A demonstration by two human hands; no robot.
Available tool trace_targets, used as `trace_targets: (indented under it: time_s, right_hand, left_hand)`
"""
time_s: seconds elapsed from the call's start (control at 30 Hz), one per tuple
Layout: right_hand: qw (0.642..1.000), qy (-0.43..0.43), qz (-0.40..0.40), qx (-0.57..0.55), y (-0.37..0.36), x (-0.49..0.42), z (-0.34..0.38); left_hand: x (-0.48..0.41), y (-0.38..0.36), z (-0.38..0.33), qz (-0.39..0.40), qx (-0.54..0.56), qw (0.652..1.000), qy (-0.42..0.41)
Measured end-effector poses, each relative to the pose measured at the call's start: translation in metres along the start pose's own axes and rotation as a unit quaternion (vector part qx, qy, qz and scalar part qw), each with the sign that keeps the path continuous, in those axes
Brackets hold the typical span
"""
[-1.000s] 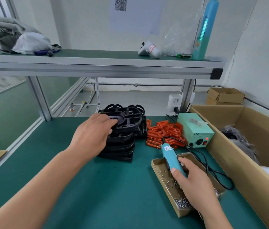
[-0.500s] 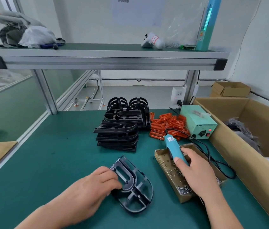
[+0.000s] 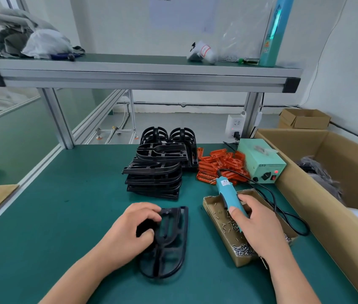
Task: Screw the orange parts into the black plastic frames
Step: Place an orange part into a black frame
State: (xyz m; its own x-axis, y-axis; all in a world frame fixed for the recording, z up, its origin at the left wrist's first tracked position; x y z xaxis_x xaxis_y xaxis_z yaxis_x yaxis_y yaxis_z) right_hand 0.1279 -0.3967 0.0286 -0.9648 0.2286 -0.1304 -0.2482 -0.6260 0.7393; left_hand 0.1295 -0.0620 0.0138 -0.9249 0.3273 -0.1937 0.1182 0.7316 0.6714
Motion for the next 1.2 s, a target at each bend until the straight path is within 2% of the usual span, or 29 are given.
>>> trace_targets:
  time_s: [0.17,0.3,0.43,0.63,0.87,1.03,1.2]
  right_hand:
    - [1.0,0.005,0.008,0.002,0.0,-0.001,0.0]
    - [1.0,0.005,0.018,0.006,0.001,0.001,-0.001]
    - [1.0,0.006,0.024,0.006,0.003,0.002,-0.002]
    - [0.999,0.004,0.027,0.019,0.007,0.005,-0.005]
    - [0.998,0.014,0.051,0.037,0.014,0.008,0.003]
    - [0.991,0.041,0.071,0.107,0.03,-0.002,0.013]
    - [0.986,0.097,-0.026,0.136,0.06,-0.061,0.042]
  left_hand:
    - [-0.016,-0.006,-0.007,0.053,0.031,0.998,0.024]
    - [-0.031,-0.008,-0.019,0.125,-0.015,0.992,0.002]
    - [-0.042,-0.012,-0.022,0.163,-0.047,0.985,-0.021]
    - [-0.042,0.001,-0.003,0.099,-0.126,0.987,-0.019]
    - [-0.035,0.008,0.016,0.096,-0.053,0.994,0.003]
    - [-0.036,0.006,0.019,0.104,-0.041,0.994,0.003]
    - [-0.038,0.006,0.017,0.097,-0.043,0.994,0.006]
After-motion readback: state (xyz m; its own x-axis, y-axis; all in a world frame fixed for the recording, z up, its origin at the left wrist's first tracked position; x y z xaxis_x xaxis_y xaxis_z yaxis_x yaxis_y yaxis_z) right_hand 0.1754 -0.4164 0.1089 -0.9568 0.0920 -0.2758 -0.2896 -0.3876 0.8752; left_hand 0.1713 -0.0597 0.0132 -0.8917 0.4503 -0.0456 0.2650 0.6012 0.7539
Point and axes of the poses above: each hand's wrist, its own x-axis away from the middle knuckle, its own y-axis out of the back of the hand, z = x × y, the point moved 6 cm from there along -x, towards the middle knuckle, and after that the axes turned 1 degree about -y, right-handed, at the moved point
